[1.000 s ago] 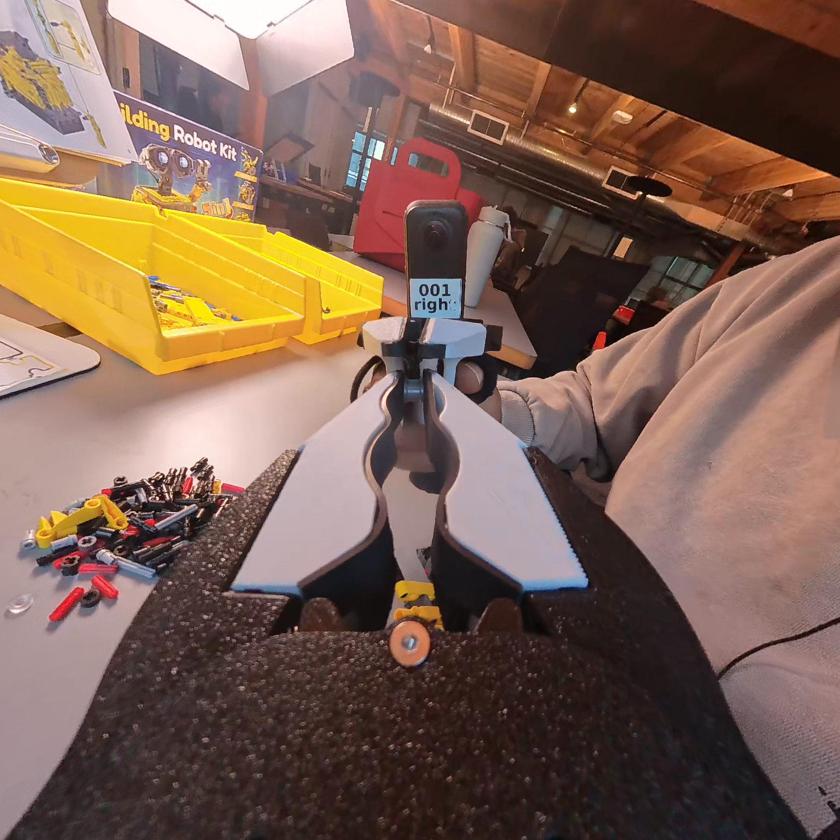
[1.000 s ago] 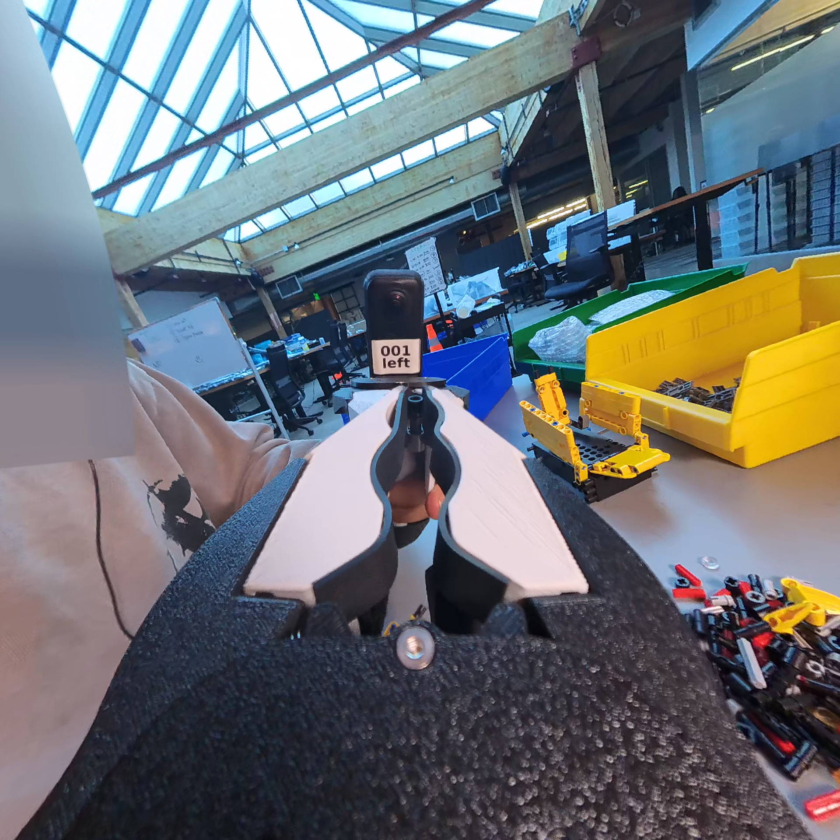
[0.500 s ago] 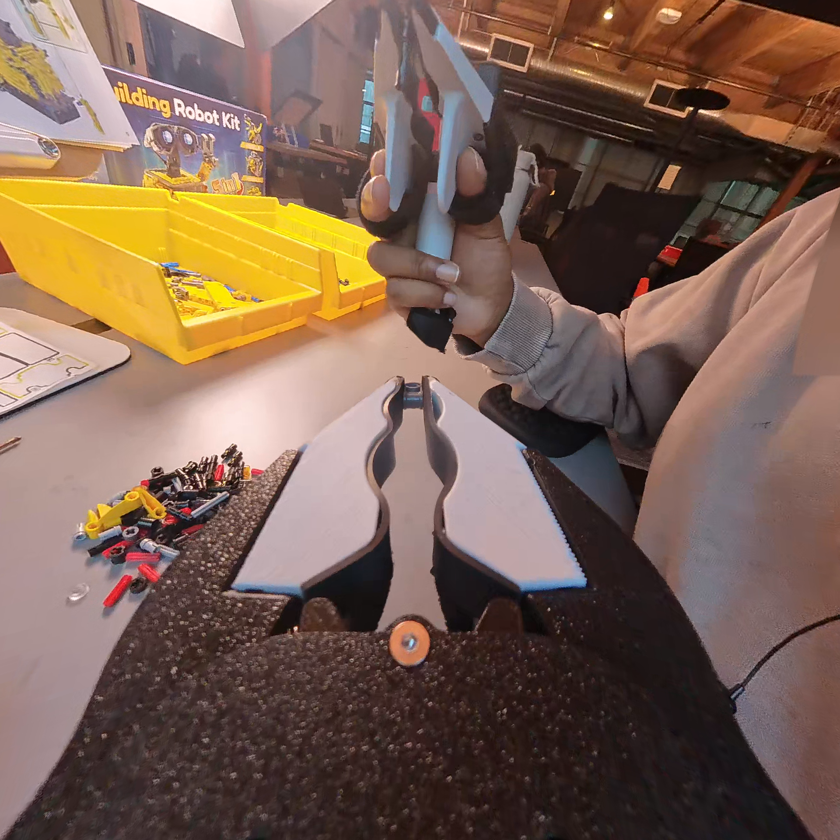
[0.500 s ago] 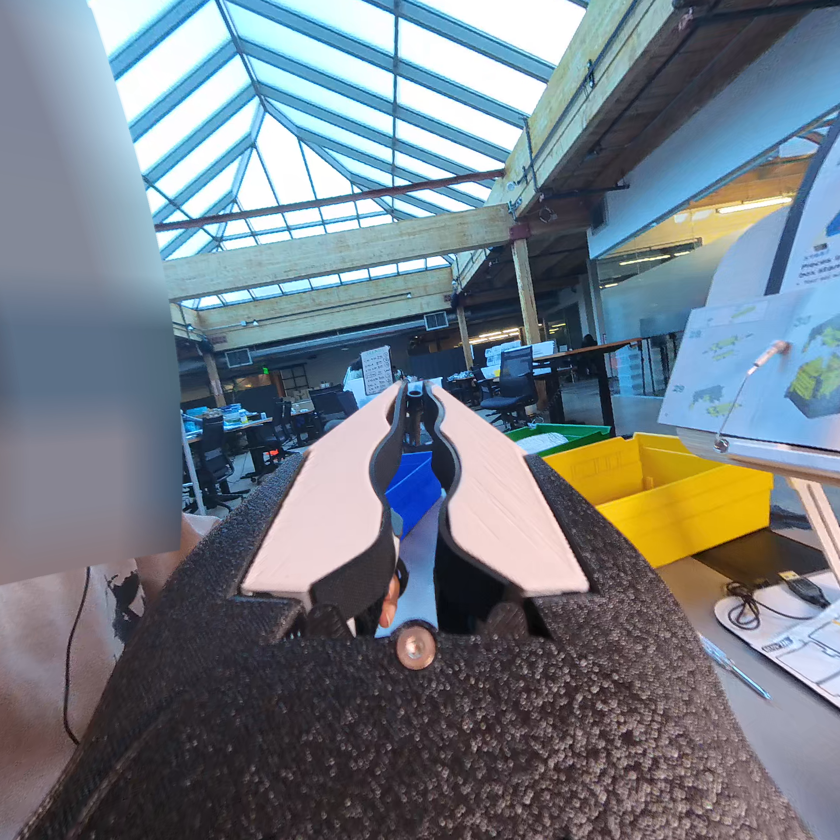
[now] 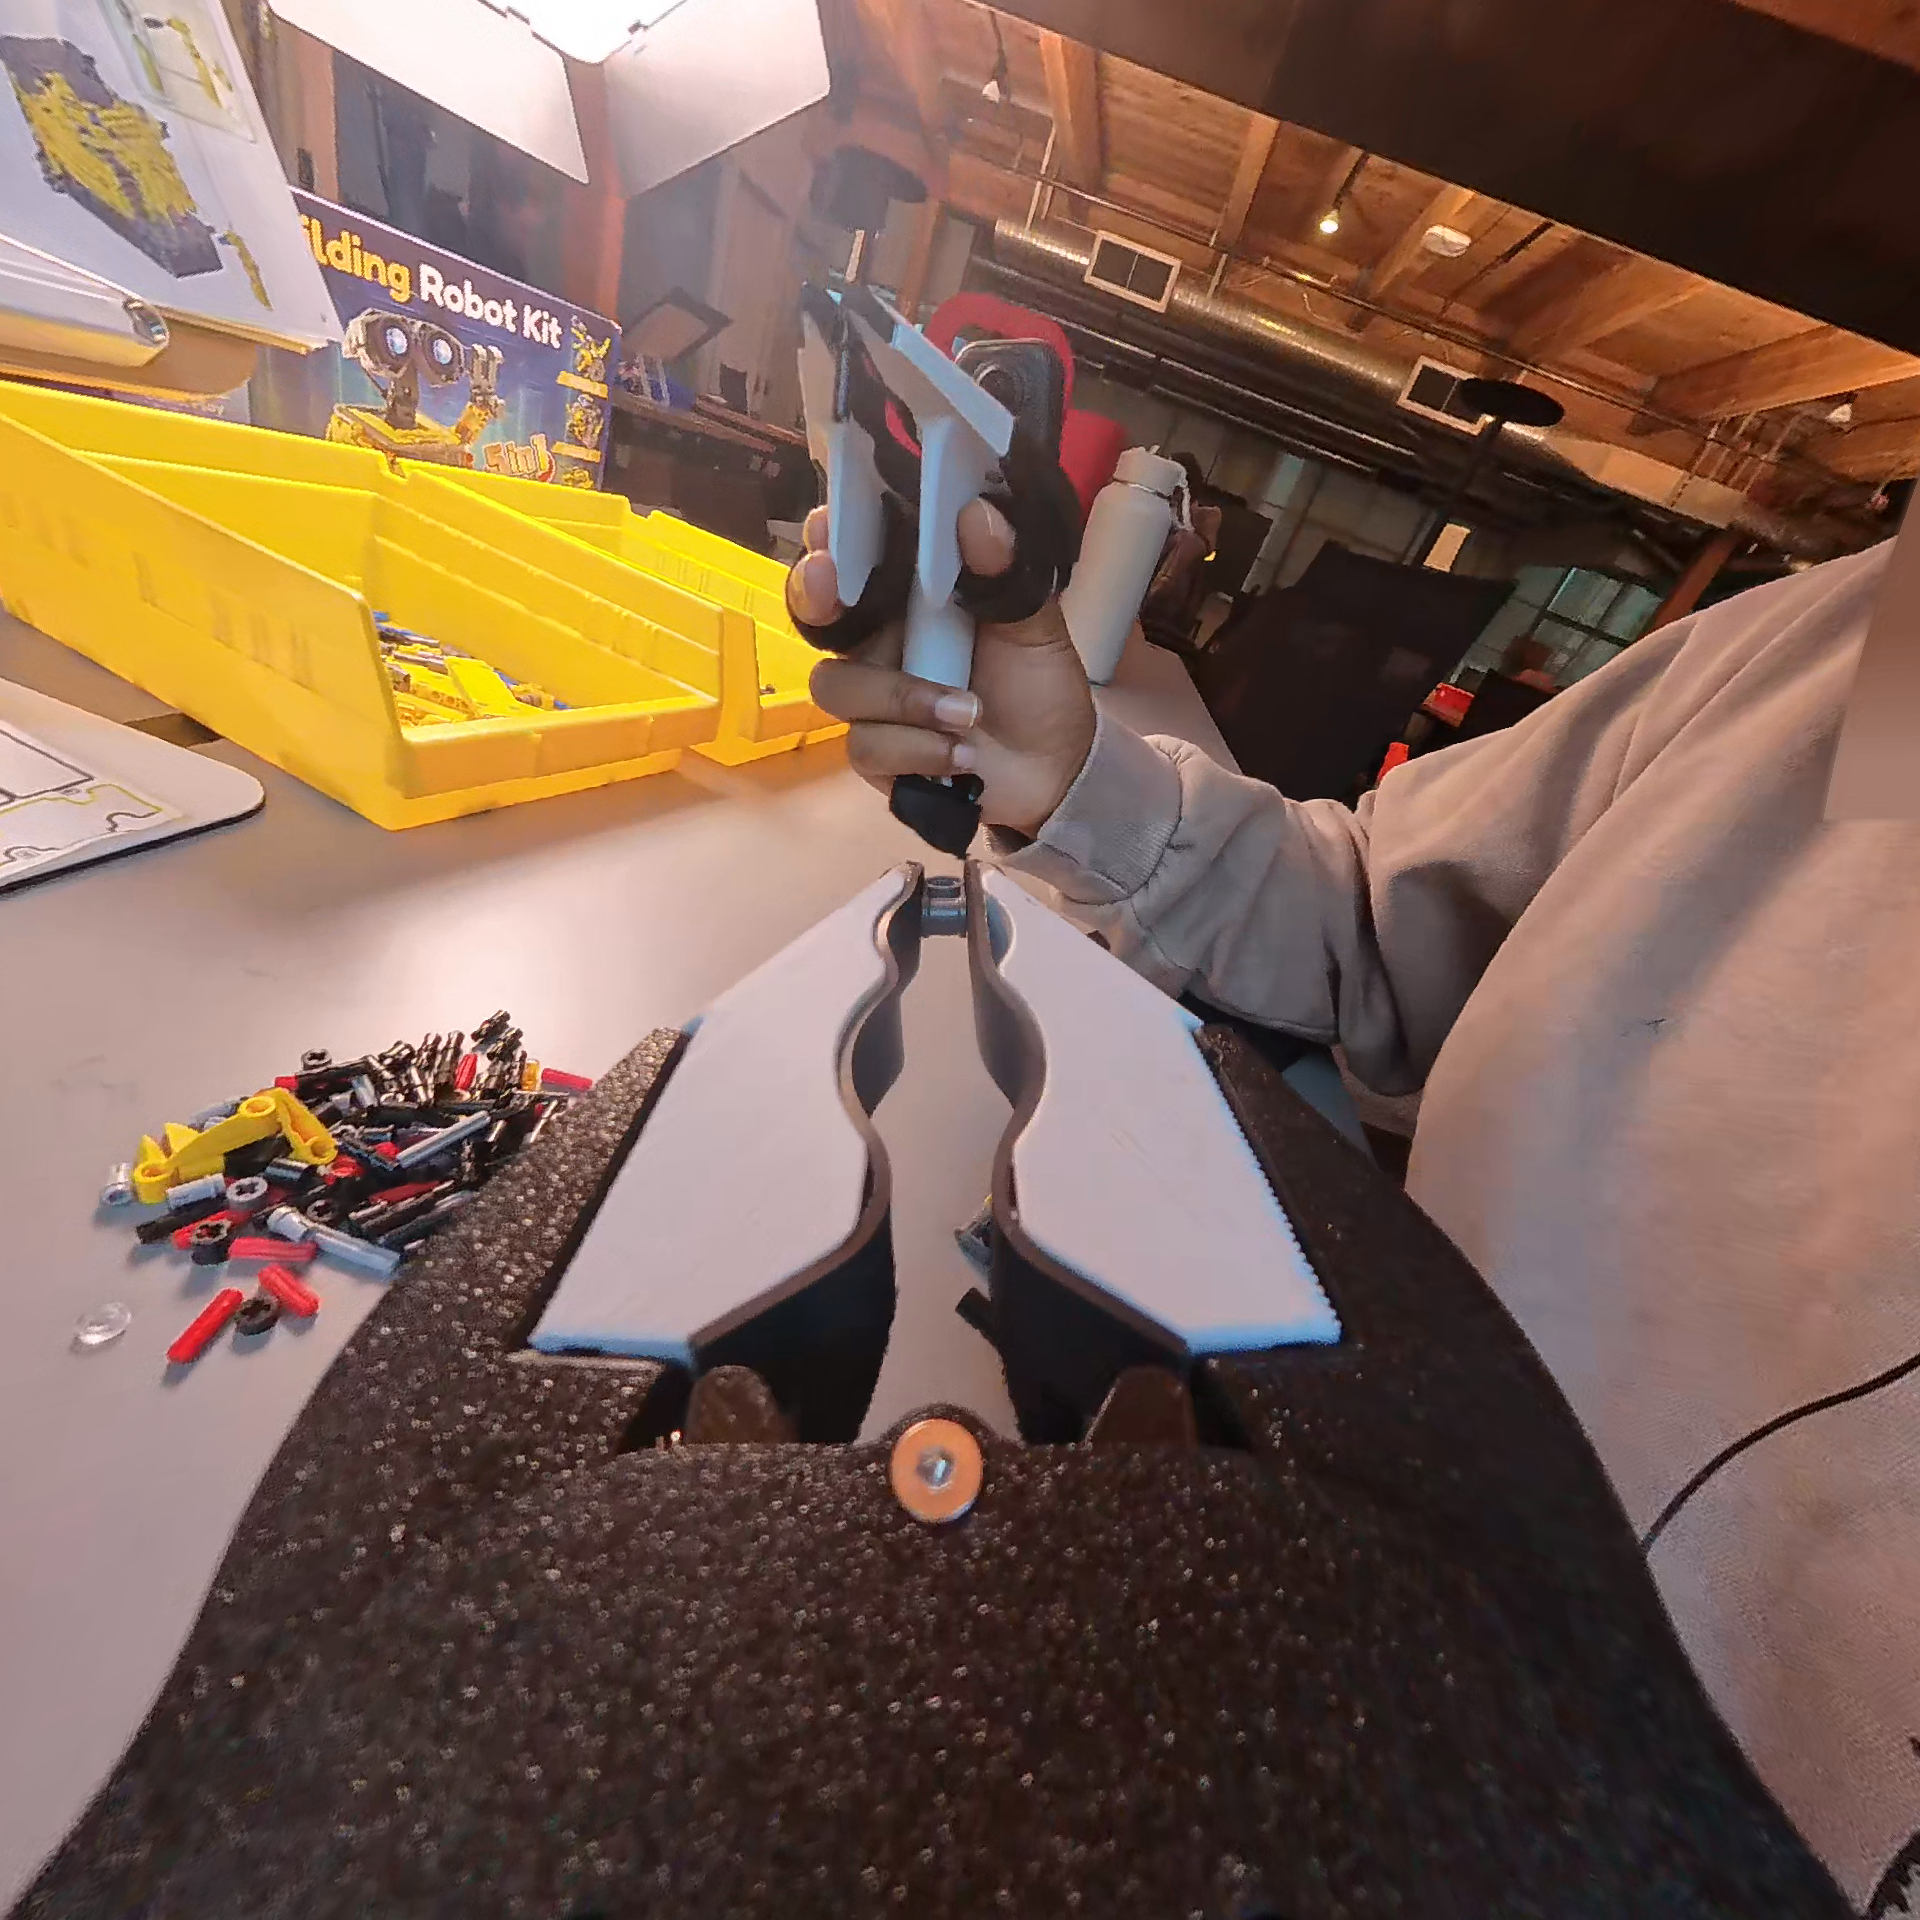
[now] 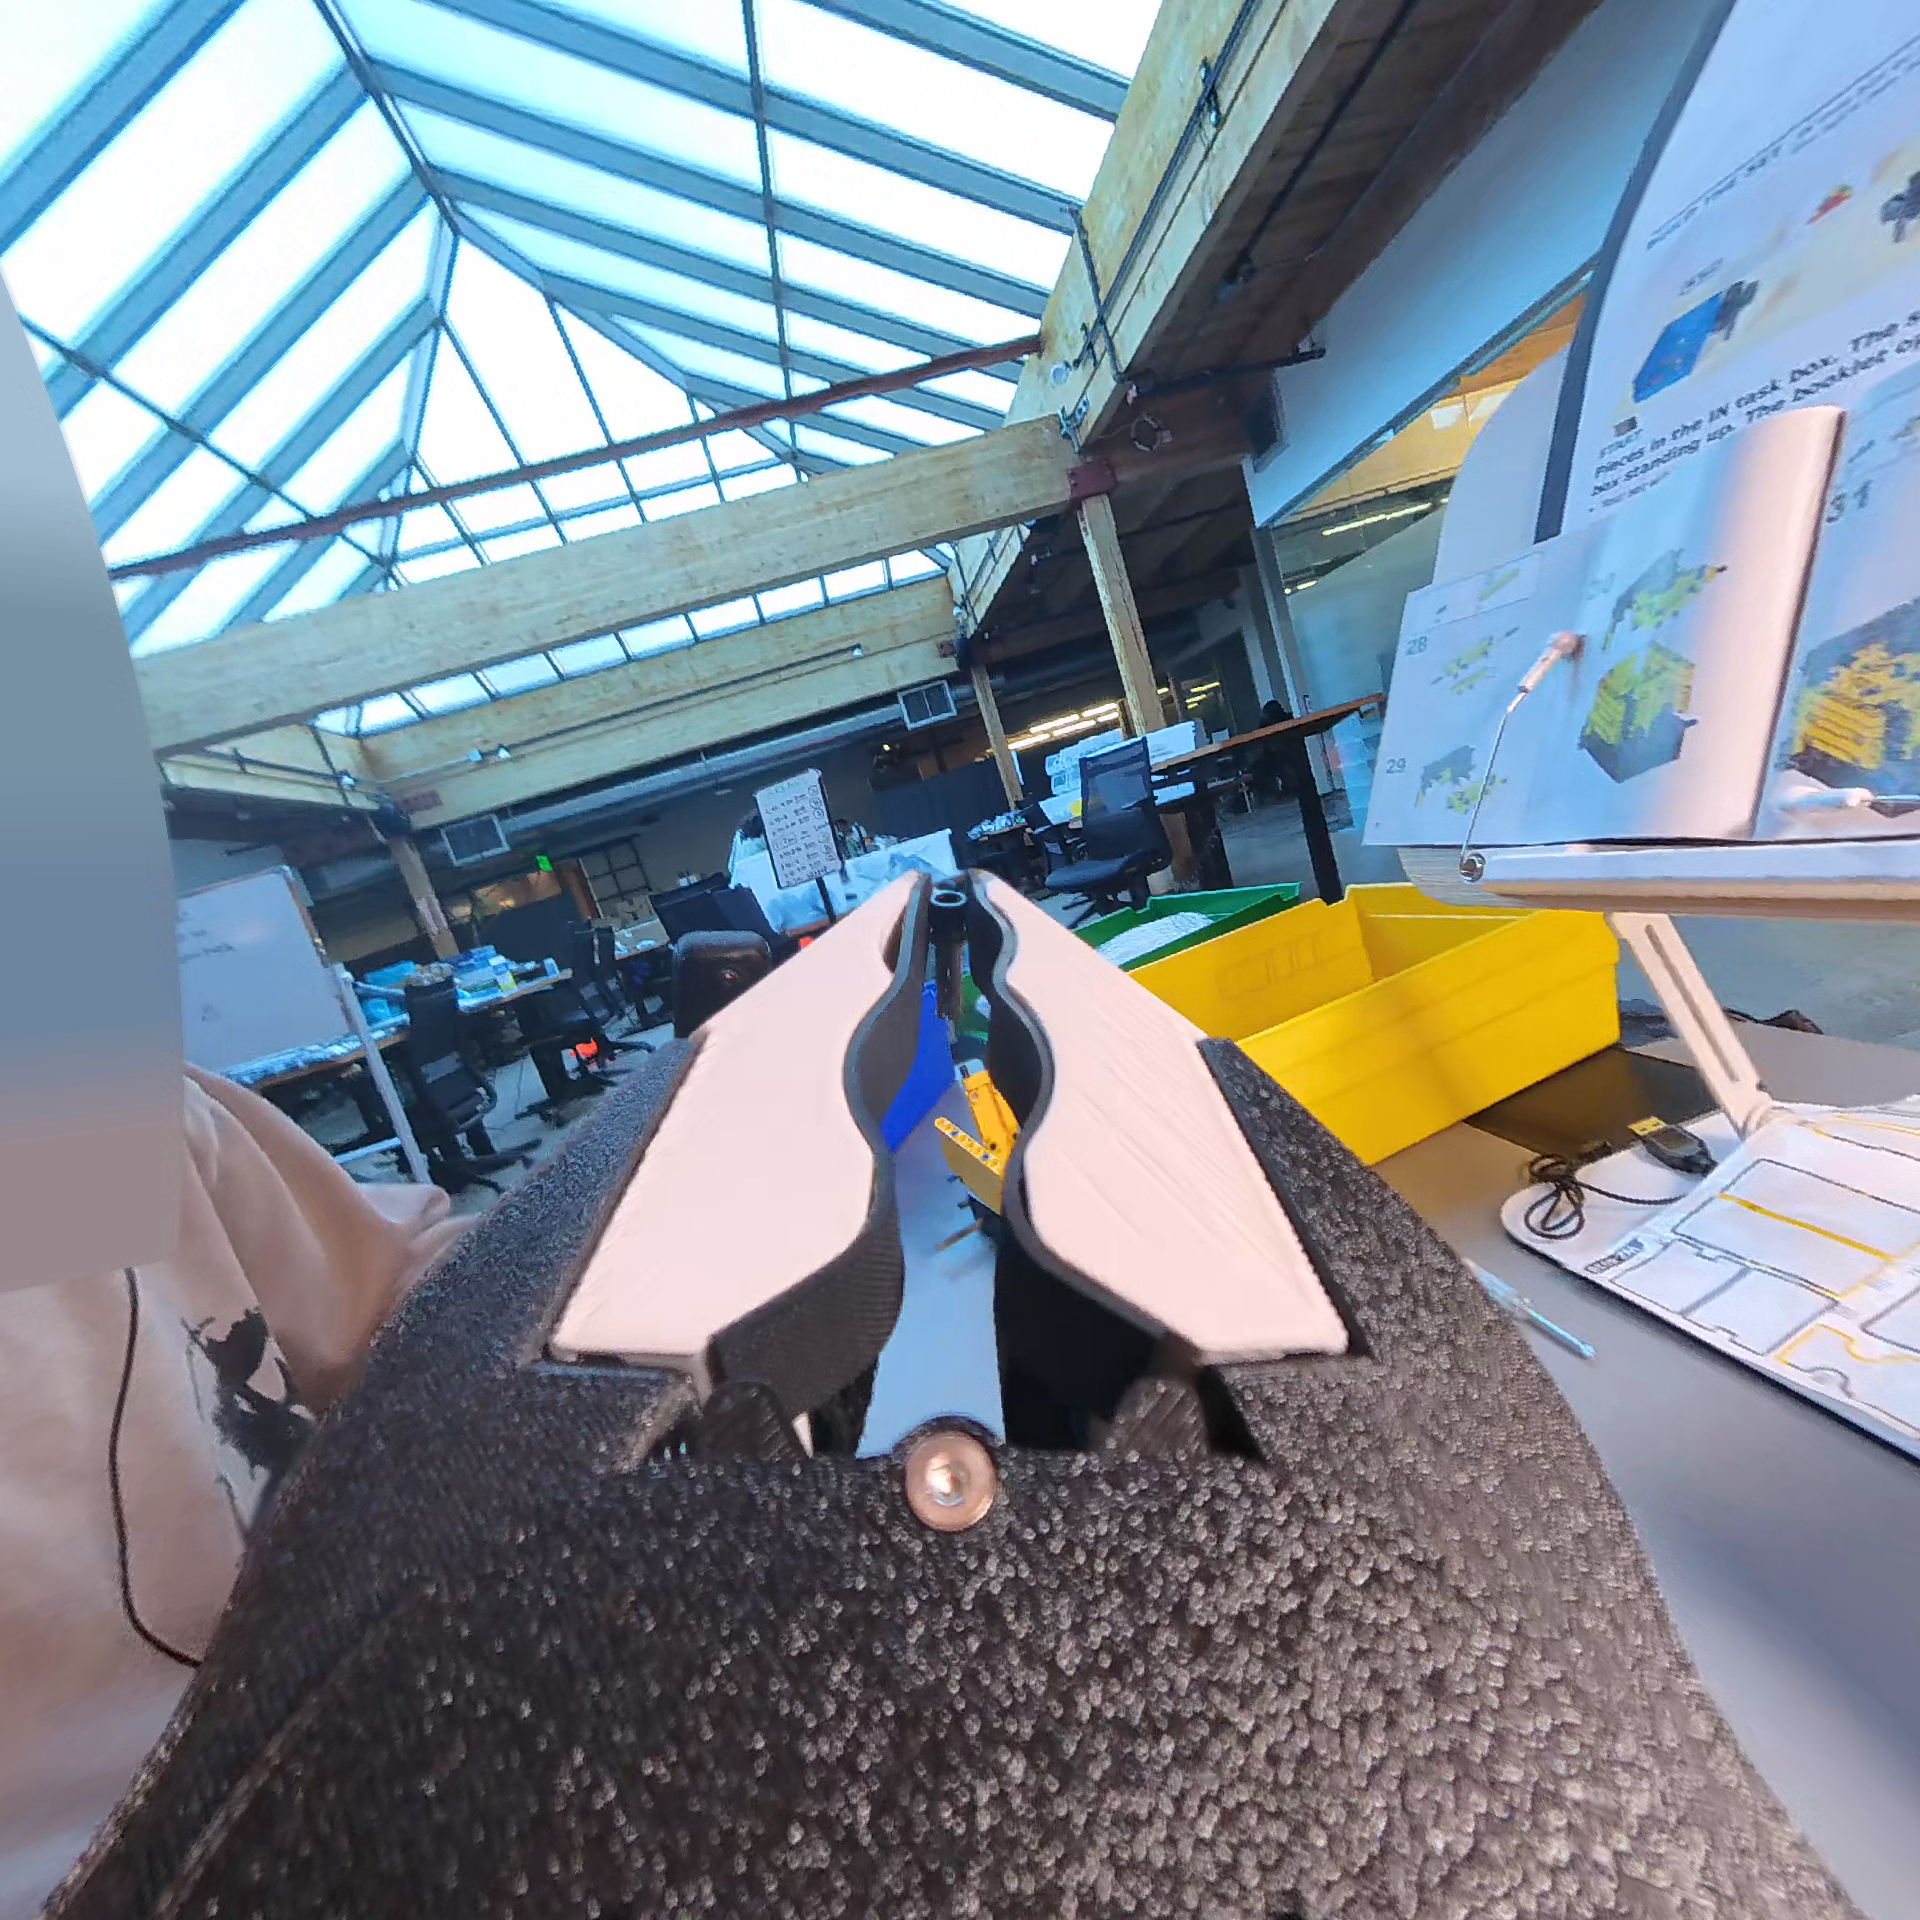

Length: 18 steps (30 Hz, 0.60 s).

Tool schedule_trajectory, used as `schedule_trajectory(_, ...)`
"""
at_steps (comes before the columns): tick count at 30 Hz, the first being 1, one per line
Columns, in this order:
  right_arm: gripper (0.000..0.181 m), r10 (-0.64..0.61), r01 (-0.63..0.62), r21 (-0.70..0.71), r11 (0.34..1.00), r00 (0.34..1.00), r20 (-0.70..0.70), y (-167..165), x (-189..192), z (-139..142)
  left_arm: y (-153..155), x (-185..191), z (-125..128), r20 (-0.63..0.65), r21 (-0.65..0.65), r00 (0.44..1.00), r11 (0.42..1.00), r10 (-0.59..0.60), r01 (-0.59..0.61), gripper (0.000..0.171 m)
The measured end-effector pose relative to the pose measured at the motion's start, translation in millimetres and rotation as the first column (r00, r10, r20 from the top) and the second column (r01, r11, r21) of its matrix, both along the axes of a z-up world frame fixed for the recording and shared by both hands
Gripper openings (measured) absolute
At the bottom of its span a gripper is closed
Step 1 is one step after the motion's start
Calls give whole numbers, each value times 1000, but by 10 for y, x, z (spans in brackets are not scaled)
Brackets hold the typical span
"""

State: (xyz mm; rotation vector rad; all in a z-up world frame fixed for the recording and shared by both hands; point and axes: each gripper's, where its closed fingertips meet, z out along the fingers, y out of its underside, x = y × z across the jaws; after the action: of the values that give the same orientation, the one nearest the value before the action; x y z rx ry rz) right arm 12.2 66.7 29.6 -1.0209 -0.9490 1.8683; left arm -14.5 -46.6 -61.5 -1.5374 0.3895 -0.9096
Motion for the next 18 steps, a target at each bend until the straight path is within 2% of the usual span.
schedule_trajectory(6, 5, -2, -2, -121, 993, 999, -35, 259, 125, -7, 33, -171, -186, 3, -44, 998, 997, 61, -61, 6)
schedule_trajectory(8, 5, -45, 42, -103, 994, 999, -21, 381, 182, -21, 45, -257, -201, 19, -56, 995, 994, 95, -94, 6)
schedule_trajectory(10, 5, -152, 152, -24, 988, 988, 19, 587, 276, -32, 80, -365, -208, 20, -63, 989, 987, 149, -148, 6)
schedule_trajectory(12, 5, -329, 323, 96, 941, 943, 56, 918, 462, -14, 107, -463, -196, 25, -62, 980, 979, 198, -196, 6)
schedule_trajectory(14, 5, -496, 482, 178, 858, 867, 45, 1278, 767, 51, 114, -517, -198, 28, -66, 975, 974, 219, -217, 6)
schedule_trajectory(18, 5, -721, 713, 152, 685, 693, -2, 1923, 1512, 101, 126, -526, -223, 20, -70, 974, 972, 227, -225, 6)
